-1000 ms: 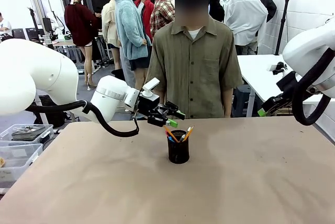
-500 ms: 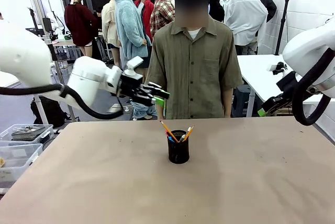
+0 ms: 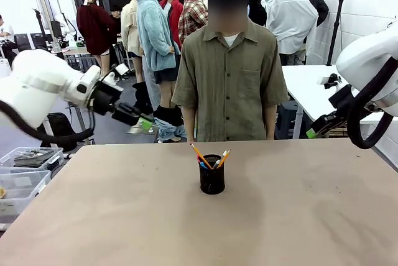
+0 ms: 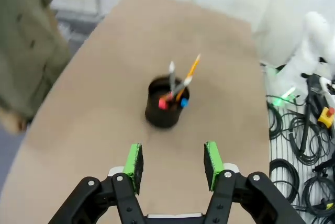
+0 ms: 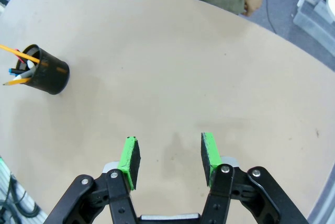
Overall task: Place the pens into the pen holder.
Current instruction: Pick up a writing instrument from the table and place it into the Pen holder.
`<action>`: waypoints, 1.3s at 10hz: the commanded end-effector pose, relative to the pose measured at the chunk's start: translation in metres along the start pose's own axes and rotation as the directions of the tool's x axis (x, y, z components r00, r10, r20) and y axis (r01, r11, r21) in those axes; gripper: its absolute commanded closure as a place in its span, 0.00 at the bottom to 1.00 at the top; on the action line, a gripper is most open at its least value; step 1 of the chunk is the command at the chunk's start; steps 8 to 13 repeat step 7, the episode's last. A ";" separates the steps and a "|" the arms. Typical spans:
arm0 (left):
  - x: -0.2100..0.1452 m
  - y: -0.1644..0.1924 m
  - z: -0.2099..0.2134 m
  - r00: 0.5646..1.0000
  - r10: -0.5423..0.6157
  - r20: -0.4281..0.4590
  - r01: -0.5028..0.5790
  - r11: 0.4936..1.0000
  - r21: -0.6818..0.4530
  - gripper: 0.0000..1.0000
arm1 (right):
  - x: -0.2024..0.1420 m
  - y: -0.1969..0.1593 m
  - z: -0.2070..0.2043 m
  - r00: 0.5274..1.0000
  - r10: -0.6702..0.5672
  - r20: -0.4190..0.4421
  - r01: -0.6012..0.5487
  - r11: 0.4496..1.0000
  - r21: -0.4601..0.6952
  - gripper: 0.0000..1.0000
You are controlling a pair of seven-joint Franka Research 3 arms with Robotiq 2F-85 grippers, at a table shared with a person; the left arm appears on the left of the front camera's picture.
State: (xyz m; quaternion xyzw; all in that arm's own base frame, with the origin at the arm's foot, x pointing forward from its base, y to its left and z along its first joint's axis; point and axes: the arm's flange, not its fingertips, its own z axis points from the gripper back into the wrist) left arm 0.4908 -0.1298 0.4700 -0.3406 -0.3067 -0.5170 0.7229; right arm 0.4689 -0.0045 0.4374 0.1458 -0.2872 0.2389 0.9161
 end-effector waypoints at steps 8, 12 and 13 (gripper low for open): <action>-0.054 -0.024 -0.006 0.930 0.327 -0.164 -0.303 0.940 0.157 0.38 | -0.003 -0.001 -0.003 1.000 0.019 0.008 -0.019 1.000 -0.013 0.40; -0.054 -0.024 -0.006 0.930 0.327 -0.164 -0.303 0.940 0.157 0.38 | -0.003 -0.001 -0.003 1.000 0.019 0.008 -0.019 1.000 -0.013 0.40; -0.054 -0.024 -0.006 0.930 0.327 -0.164 -0.303 0.940 0.157 0.38 | -0.003 -0.001 -0.003 1.000 0.019 0.008 -0.019 1.000 -0.013 0.40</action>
